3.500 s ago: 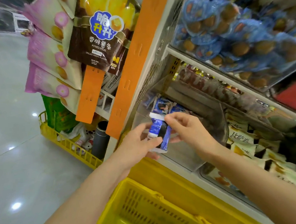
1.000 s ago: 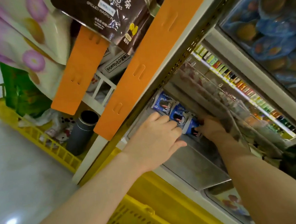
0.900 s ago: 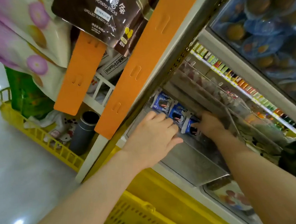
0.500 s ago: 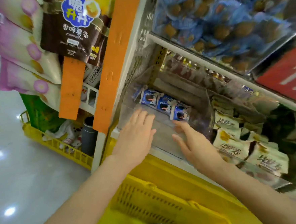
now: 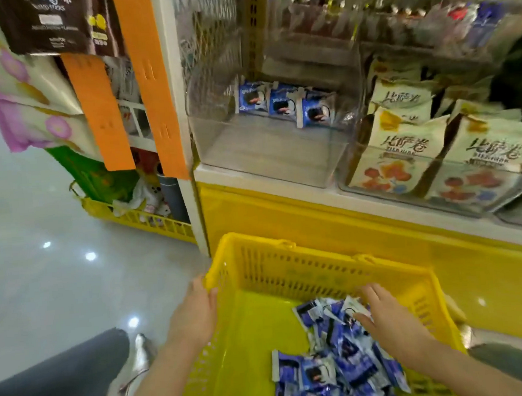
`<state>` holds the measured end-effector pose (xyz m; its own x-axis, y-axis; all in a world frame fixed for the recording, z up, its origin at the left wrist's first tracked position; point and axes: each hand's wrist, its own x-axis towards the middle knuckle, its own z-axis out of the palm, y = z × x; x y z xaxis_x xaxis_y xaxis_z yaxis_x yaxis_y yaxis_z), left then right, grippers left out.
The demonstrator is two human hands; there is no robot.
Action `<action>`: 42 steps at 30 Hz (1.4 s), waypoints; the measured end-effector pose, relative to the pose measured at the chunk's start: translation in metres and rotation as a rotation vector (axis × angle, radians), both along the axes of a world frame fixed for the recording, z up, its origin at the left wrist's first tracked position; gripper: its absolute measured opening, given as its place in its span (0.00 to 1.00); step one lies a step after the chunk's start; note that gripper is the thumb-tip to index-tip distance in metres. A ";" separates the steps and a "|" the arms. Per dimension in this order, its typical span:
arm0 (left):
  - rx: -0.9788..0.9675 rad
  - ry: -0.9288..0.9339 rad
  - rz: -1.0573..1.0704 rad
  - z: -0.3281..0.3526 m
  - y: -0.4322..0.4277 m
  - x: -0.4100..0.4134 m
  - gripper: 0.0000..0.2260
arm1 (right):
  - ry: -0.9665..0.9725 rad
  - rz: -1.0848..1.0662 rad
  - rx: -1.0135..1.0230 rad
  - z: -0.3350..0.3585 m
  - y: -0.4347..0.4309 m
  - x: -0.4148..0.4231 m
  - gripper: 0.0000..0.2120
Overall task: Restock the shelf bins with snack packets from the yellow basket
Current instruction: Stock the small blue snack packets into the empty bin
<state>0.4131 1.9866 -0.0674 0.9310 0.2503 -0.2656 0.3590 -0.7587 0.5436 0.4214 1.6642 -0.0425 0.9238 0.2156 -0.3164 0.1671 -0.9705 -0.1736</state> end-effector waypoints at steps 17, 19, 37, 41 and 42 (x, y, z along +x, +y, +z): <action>0.184 -0.106 0.050 -0.025 0.002 -0.007 0.12 | 0.223 -0.562 0.158 -0.107 -0.013 0.036 0.16; 0.175 -0.077 0.044 -0.024 0.002 -0.006 0.13 | 0.173 -0.551 0.159 -0.103 -0.010 0.033 0.13; -0.893 0.242 -0.304 0.001 -0.110 -0.063 0.15 | 0.368 -0.347 0.954 0.006 0.032 -0.043 0.03; -0.896 0.248 -0.237 -0.008 -0.109 -0.070 0.12 | 0.283 -0.570 0.983 -0.024 0.018 -0.052 0.05; -0.879 0.238 -0.215 -0.010 -0.110 -0.071 0.13 | 0.275 -0.606 0.924 -0.035 0.013 -0.055 0.04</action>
